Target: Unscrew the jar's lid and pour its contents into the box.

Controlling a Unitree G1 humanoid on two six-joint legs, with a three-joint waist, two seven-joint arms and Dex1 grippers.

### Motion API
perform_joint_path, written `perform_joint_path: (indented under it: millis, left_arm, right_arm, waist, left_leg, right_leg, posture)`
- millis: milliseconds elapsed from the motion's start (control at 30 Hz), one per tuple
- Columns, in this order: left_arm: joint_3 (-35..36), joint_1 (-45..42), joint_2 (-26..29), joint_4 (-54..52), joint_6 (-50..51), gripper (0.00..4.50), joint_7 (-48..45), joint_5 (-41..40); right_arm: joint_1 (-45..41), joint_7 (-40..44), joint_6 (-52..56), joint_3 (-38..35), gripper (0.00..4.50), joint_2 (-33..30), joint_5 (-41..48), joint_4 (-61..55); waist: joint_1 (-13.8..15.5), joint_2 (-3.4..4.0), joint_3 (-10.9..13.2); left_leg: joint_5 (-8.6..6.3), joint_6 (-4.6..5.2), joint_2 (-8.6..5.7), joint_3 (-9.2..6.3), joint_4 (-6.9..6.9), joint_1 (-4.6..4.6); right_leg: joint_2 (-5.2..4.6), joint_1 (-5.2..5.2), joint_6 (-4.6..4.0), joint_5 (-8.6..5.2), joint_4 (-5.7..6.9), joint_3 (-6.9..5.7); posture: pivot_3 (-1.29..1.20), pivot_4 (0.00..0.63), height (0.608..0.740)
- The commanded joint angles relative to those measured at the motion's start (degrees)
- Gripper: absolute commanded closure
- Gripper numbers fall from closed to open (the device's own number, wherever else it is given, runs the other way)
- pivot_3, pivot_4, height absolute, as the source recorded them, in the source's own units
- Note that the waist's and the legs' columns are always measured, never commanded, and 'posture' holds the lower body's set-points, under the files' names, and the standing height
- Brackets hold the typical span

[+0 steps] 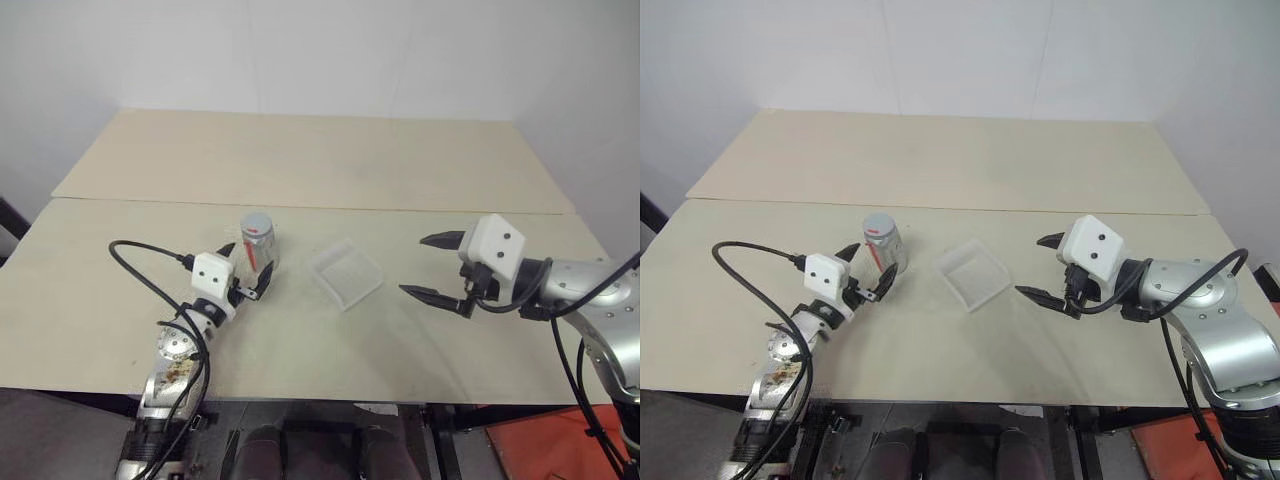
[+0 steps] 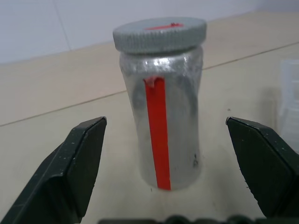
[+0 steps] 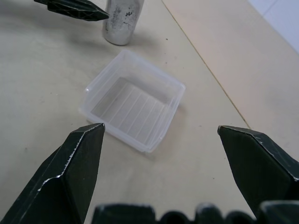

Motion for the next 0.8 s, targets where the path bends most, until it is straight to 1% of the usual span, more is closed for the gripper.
perform_joint_path:
  millis: [33,167,333,500,600,700,800]
  left_arm:
    - [0.1,-2.6,-1.7,2.4,-3.4,0.03,2.4,0.7]
    - [-0.2,-4.7,-3.0,5.5,-4.9,0.03,3.2,0.7]
    - [-0.3,-7.1,-3.2,8.8,-5.6,0.03,3.7,0.9]
    - [0.4,-8.2,-3.6,9.8,-5.0,0.03,1.9,-1.9]
    - [0.8,-8.9,-3.9,10.6,-3.7,0.65,1.0,-3.6]
    - [1.5,-9.9,-4.4,11.4,-1.5,1.63,1.8,-4.6]
    - [1.8,-10.5,-4.7,12.0,-1.4,2.58,2.1,-4.7]
  right_arm:
    - [-0.8,-0.9,0.7,-2.3,0.0,-1.0,0.4,-2.2]
    - [-0.6,-1.3,1.2,-2.4,0.0,-1.3,0.1,-2.4]
    - [-0.3,-2.1,1.7,-2.6,0.0,-1.6,-0.2,-2.8]
    - [0.8,-3.0,2.2,-2.9,0.0,-1.7,-0.3,-3.4]
    - [1.1,-3.4,2.4,-3.0,0.0,-1.7,-0.2,-3.8]
    - [0.9,-3.9,2.7,-2.8,0.0,-1.5,-0.2,-3.9]
    - [0.5,-4.1,2.6,-2.6,0.0,-1.4,-0.2,-3.7]
  waist:
    - [0.0,0.0,0.0]
    - [0.0,-0.01,0.0]
    - [0.0,-0.01,0.0]
    - [0.0,-0.01,0.0]
    - [0.0,-0.01,0.0]
    - [0.0,-0.01,0.0]
    - [0.0,-0.01,0.0]
  left_leg:
    - [0.0,0.0,0.0,0.0,0.0,0.0]
    - [0.0,0.0,-0.01,-0.01,0.01,-0.01]
    - [0.0,0.0,-0.01,-0.01,0.02,-0.01]
    - [0.0,0.0,-0.01,-0.01,0.02,-0.02]
    - [0.0,0.0,-0.01,-0.01,0.02,-0.03]
    - [0.0,0.0,-0.02,-0.01,0.03,-0.03]
    - [0.0,0.0,-0.02,-0.01,0.03,-0.03]
  right_leg:
    - [0.0,0.0,0.01,0.0,0.0,0.0]
    - [0.0,0.01,0.03,0.02,-0.01,0.0]
    - [0.0,0.01,0.04,0.02,0.0,0.0]
    - [0.0,0.0,0.04,0.02,-0.01,0.0]
    - [0.0,0.0,0.04,0.02,0.0,0.0]
    - [0.0,0.0,0.05,0.03,0.0,0.0]
    - [0.0,0.01,0.06,0.03,-0.01,0.0]
  posture:
    - [0.0,0.15,0.74]
    - [0.0,0.15,0.74]
    - [0.0,0.15,0.74]
    - [0.0,0.15,0.74]
    - [0.0,0.15,0.74]
    - [0.0,0.15,0.74]
    - [0.0,0.15,0.74]
